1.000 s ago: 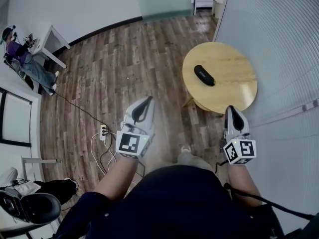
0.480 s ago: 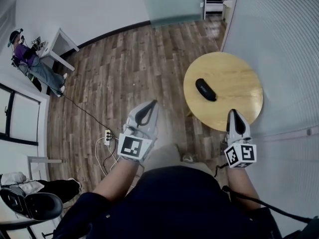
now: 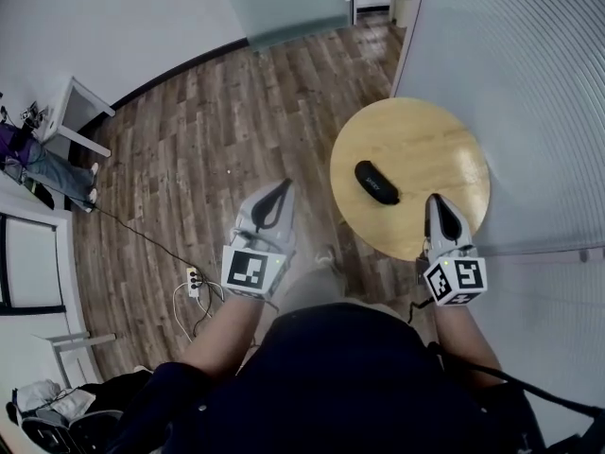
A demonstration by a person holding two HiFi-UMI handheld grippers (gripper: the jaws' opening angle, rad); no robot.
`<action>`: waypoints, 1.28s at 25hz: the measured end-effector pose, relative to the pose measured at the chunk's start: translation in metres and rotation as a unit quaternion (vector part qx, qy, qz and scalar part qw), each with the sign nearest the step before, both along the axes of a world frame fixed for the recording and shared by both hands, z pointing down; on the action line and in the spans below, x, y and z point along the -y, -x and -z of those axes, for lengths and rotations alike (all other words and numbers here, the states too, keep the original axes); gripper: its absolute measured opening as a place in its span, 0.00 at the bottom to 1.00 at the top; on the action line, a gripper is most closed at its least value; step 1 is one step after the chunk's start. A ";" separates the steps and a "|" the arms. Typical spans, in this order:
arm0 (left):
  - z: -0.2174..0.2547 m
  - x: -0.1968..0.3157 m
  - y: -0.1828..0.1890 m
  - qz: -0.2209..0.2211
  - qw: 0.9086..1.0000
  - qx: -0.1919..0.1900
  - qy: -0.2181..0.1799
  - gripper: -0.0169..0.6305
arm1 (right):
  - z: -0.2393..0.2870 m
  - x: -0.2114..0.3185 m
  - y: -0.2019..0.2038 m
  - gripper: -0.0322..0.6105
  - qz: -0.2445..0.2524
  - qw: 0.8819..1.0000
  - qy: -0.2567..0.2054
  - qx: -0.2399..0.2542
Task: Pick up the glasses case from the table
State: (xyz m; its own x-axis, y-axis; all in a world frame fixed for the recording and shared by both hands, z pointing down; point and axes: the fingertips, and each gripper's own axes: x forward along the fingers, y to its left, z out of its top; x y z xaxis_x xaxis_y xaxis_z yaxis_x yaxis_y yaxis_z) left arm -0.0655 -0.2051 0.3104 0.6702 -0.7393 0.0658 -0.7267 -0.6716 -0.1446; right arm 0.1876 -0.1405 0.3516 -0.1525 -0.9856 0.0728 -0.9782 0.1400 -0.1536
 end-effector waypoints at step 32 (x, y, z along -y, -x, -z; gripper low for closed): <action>-0.100 0.182 -0.130 -0.090 0.992 -0.002 0.090 0.03 | -0.123 0.172 0.006 0.06 0.060 0.989 0.125 -0.047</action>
